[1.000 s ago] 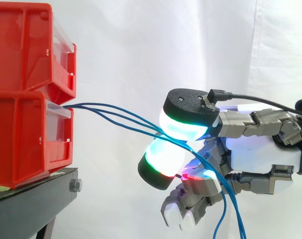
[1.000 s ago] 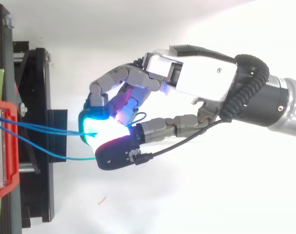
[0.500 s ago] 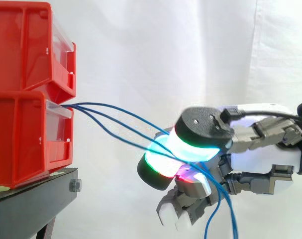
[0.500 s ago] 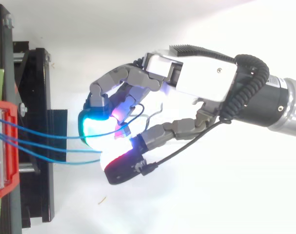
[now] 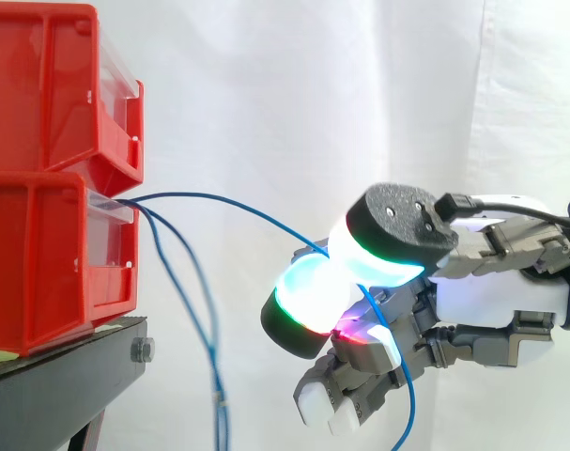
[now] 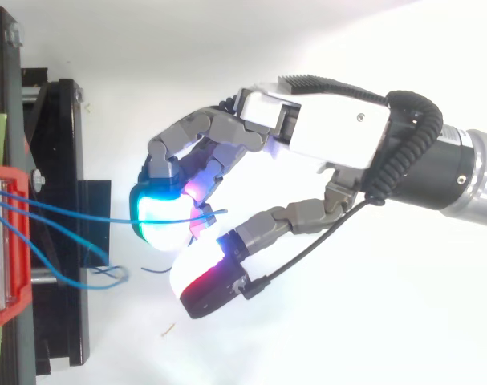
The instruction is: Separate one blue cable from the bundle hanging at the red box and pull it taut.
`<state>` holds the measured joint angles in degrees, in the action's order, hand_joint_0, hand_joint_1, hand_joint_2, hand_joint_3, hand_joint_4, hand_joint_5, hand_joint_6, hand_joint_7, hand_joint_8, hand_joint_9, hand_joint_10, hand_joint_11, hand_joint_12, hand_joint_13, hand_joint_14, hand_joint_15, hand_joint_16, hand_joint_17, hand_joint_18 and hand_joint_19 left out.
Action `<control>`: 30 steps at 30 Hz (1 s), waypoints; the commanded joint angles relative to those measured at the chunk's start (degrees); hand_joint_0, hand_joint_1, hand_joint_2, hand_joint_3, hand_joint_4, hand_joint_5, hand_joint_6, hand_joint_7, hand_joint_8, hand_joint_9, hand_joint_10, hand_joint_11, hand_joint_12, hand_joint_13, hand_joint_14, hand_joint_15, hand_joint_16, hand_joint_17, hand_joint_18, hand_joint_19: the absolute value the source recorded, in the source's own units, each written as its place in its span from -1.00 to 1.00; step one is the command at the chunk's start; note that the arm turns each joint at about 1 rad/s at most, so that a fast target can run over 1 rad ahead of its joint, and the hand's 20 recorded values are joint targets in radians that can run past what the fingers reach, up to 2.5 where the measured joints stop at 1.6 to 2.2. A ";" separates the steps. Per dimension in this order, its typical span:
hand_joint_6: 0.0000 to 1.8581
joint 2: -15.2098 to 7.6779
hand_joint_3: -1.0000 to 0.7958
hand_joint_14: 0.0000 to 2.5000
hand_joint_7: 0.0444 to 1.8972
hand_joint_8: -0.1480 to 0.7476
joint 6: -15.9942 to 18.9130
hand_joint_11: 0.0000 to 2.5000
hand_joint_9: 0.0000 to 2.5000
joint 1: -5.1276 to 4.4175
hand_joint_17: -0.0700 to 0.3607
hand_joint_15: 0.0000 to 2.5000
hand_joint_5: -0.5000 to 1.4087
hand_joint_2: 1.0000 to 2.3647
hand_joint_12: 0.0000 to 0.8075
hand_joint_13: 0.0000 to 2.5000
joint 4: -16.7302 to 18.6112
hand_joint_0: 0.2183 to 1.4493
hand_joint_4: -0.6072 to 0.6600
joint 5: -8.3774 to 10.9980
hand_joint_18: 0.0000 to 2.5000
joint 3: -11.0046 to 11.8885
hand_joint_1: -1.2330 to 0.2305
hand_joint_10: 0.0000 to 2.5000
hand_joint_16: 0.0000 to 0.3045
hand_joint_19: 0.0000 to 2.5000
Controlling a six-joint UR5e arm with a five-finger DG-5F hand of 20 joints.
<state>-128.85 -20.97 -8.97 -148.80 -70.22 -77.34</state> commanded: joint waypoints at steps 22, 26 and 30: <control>-0.13 0.00 -0.27 -0.99 0.18 0.09 -0.03 -0.09 -0.01 0.01 -0.15 -0.58 -0.62 -0.98 0.03 -0.34 0.08 -0.37 0.12 0.00 -0.44 0.00 0.04 -0.98 -0.67 -0.60; -0.09 0.00 -0.14 -0.99 0.16 0.14 -0.03 -0.06 -0.03 0.01 -0.10 -0.59 -0.63 -0.98 0.08 -0.34 0.00 -0.39 0.18 0.00 -0.41 0.00 -0.05 -0.99 -0.64 -0.62; -0.06 0.00 -0.05 -0.99 0.15 0.21 -0.03 -0.08 -0.06 0.01 -0.04 -0.59 -0.64 -0.99 0.15 -0.33 0.00 -0.40 0.20 0.00 -0.37 0.00 -0.16 -0.99 -0.60 -0.65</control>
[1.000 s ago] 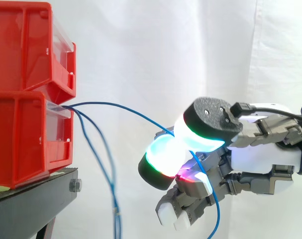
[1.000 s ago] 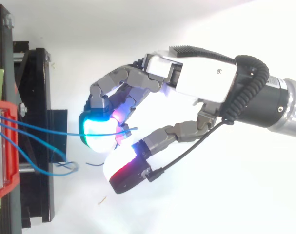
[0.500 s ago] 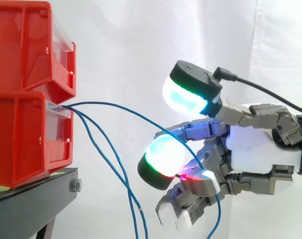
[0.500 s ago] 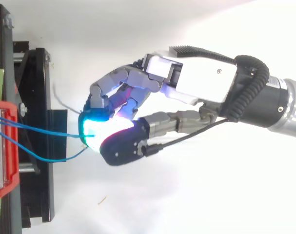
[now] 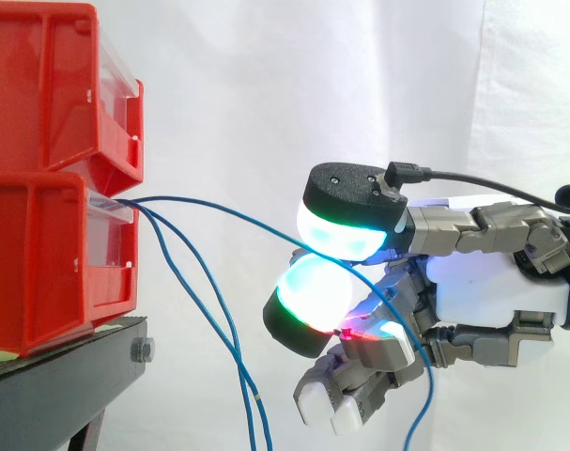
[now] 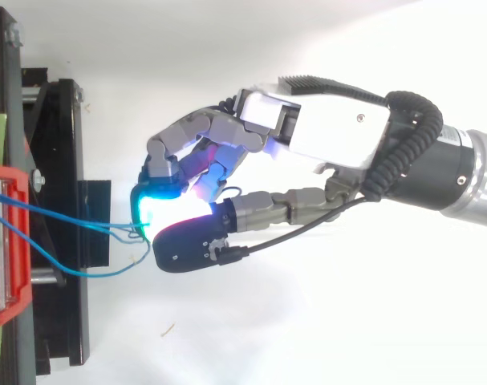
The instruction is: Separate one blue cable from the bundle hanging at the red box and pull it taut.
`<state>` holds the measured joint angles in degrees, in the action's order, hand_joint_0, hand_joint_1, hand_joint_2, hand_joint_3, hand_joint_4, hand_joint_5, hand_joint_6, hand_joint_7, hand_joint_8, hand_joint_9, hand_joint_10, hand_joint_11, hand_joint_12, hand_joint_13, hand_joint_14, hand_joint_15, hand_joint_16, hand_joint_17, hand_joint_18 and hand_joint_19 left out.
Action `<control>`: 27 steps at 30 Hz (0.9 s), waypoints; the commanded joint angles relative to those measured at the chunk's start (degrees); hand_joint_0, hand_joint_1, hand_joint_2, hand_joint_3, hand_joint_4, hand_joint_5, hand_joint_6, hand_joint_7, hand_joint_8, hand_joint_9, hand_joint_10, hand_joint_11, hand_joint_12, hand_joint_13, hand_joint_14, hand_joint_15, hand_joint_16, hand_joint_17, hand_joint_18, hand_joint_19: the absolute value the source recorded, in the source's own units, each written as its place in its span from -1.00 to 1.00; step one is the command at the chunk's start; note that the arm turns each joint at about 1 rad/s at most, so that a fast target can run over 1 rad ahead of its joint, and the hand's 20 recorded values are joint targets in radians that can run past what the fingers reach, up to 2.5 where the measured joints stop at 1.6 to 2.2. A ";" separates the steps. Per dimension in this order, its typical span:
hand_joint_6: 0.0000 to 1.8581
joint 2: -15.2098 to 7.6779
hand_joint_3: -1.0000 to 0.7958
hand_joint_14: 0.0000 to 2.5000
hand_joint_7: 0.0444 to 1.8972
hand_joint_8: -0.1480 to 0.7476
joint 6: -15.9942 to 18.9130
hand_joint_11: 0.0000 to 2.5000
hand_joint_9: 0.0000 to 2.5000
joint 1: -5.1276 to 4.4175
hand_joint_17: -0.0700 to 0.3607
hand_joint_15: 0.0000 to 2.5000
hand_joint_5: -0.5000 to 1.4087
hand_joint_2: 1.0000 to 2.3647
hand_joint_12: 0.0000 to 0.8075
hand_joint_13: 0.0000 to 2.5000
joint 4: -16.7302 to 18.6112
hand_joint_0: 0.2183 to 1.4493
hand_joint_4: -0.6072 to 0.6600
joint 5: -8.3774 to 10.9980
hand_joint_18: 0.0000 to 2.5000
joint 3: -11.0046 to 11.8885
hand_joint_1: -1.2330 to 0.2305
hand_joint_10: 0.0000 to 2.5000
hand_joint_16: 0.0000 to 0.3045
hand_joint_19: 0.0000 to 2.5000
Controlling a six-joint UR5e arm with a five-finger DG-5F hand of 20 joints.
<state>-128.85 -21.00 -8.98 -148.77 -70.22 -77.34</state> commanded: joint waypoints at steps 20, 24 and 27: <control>-0.01 -0.09 -0.08 -0.99 0.21 0.08 0.00 -0.06 -0.16 -0.07 -0.13 -0.60 -0.69 -0.97 0.02 -0.39 -0.03 -0.27 0.01 0.35 -0.42 -0.01 -0.46 -0.99 -0.66 -0.66; -0.01 0.00 -0.11 -0.99 0.21 0.06 0.26 -0.07 -0.17 -0.07 -0.13 -0.60 -0.69 -0.98 0.02 -0.40 -0.03 -0.24 -0.03 0.61 -0.42 -0.01 -0.47 -0.99 -0.66 -0.67; -0.01 0.00 -0.20 -0.99 0.26 0.06 1.93 -0.07 -0.17 -0.07 -0.13 -0.60 -0.70 -0.98 0.01 -0.40 -0.03 -0.18 -0.10 0.61 -0.42 -0.01 -0.45 -0.99 -0.66 -0.67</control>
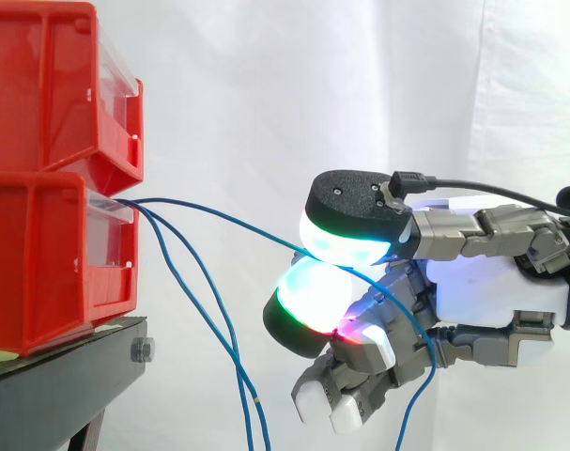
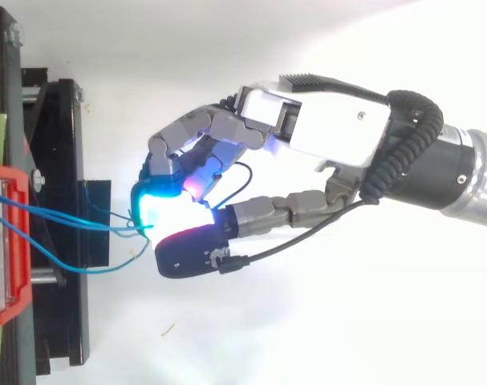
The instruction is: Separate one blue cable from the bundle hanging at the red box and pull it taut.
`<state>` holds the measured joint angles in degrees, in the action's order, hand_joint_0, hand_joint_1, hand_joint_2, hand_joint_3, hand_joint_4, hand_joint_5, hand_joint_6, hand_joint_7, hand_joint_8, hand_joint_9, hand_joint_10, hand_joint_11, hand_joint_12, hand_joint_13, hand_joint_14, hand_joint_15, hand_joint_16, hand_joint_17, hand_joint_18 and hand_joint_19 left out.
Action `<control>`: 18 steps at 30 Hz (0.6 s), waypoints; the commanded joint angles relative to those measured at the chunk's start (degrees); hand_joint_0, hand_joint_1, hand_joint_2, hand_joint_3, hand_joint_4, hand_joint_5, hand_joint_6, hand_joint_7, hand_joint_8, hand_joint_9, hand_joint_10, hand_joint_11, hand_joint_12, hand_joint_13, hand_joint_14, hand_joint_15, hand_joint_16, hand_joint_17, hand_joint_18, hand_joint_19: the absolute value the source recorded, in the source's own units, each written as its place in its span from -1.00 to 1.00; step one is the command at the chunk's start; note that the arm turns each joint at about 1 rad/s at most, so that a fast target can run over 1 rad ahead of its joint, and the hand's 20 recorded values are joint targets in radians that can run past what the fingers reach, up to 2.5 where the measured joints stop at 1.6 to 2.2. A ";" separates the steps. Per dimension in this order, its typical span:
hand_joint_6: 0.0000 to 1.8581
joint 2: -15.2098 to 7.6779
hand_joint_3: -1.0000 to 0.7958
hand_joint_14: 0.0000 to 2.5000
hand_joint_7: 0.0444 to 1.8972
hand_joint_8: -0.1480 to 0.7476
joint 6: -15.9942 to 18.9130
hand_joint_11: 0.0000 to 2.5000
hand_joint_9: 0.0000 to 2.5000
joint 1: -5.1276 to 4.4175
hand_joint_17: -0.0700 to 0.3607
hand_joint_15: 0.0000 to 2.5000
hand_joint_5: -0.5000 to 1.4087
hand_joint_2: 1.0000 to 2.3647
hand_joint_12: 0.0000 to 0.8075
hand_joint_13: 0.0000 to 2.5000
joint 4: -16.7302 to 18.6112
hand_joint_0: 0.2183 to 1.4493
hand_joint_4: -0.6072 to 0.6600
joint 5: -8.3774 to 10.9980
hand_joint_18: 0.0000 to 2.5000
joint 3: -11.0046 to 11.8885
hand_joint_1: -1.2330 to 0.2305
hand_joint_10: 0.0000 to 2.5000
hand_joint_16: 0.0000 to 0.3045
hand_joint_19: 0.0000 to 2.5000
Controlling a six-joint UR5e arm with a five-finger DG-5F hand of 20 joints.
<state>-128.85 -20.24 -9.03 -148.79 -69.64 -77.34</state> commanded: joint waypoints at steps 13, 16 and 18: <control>-0.01 0.00 -0.44 -0.99 0.10 0.01 13.03 -0.09 -0.18 0.07 -0.14 -0.61 -0.71 -1.00 -0.01 -0.40 -0.01 -0.04 -0.15 -0.23 -0.43 0.00 -0.36 -0.99 -0.66 -0.69; -0.02 -0.08 -0.39 -0.99 0.18 0.04 13.38 -0.08 -0.17 0.07 -0.13 -0.61 -0.70 -1.00 -0.01 -0.41 -0.10 -0.09 -0.17 -0.23 -0.43 0.00 -0.42 -0.99 -0.66 -0.68; -0.02 -0.08 -0.30 -0.99 0.24 0.05 13.82 -0.08 -0.15 -0.02 -0.14 -0.61 -0.70 -0.99 -0.01 -0.40 -0.19 -0.12 -0.21 -0.23 -0.43 0.00 -0.43 -0.99 -0.66 -0.66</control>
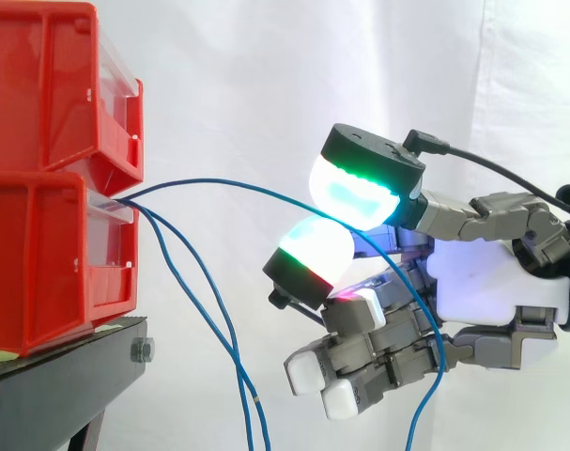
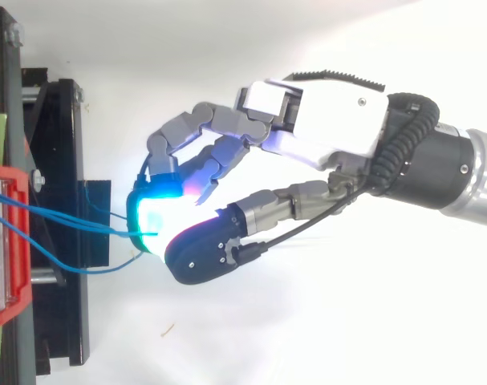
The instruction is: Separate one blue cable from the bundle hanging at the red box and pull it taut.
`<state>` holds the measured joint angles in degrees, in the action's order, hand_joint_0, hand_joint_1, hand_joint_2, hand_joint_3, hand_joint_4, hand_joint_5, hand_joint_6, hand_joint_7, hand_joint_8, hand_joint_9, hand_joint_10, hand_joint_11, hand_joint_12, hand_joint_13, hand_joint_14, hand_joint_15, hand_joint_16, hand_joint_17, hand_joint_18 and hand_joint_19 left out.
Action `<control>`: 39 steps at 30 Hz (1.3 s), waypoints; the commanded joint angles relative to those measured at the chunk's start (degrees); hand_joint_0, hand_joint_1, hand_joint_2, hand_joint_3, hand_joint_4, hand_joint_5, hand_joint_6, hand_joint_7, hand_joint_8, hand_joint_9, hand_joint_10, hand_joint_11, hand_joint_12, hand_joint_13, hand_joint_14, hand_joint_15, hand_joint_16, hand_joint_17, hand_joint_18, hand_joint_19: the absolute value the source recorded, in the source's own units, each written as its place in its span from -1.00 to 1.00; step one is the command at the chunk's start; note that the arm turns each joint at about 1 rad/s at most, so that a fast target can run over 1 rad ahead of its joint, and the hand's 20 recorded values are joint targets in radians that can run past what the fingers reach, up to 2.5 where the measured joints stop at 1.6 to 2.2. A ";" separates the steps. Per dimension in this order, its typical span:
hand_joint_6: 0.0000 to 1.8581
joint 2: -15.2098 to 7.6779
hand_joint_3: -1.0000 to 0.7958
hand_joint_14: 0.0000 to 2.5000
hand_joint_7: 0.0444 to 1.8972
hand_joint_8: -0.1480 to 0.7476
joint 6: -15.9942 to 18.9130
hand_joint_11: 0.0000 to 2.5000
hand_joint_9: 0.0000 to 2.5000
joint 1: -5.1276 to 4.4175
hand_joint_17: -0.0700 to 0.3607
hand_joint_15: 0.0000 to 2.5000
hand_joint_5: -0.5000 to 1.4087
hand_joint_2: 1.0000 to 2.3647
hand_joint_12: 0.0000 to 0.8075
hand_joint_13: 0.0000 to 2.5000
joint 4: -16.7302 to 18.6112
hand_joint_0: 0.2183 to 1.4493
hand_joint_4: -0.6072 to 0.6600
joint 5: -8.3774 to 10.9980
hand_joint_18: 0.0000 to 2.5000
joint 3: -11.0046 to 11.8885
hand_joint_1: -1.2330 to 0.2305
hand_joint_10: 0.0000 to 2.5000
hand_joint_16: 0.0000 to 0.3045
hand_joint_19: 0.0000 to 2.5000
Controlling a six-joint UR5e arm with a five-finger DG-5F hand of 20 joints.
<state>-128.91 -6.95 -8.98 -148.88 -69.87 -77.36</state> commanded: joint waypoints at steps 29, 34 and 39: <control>-0.02 -0.02 -0.35 -0.99 0.38 0.02 18.38 -0.05 -0.06 0.36 -0.18 -0.61 -0.68 -0.99 -0.04 -0.34 -1.94 -0.03 -0.51 -2.20 -0.40 0.01 -0.53 -0.99 -0.69 -0.66; -0.02 -0.02 -0.29 -0.99 0.41 0.03 19.43 -0.06 -0.07 0.36 -0.18 -0.60 -0.68 -0.98 -0.03 -0.34 -1.94 -0.05 -0.47 -2.20 -0.41 -0.08 -0.53 -0.99 -0.69 -0.65; -0.02 -0.02 -0.28 -0.99 0.40 0.01 20.22 -0.08 -0.08 0.36 -0.19 -0.61 -0.68 -0.98 -0.04 -0.35 -3.35 -0.05 -0.47 -2.20 -0.42 -0.08 -0.53 -0.98 -0.69 -0.65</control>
<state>-128.93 12.90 -8.62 -151.41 -72.11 -77.40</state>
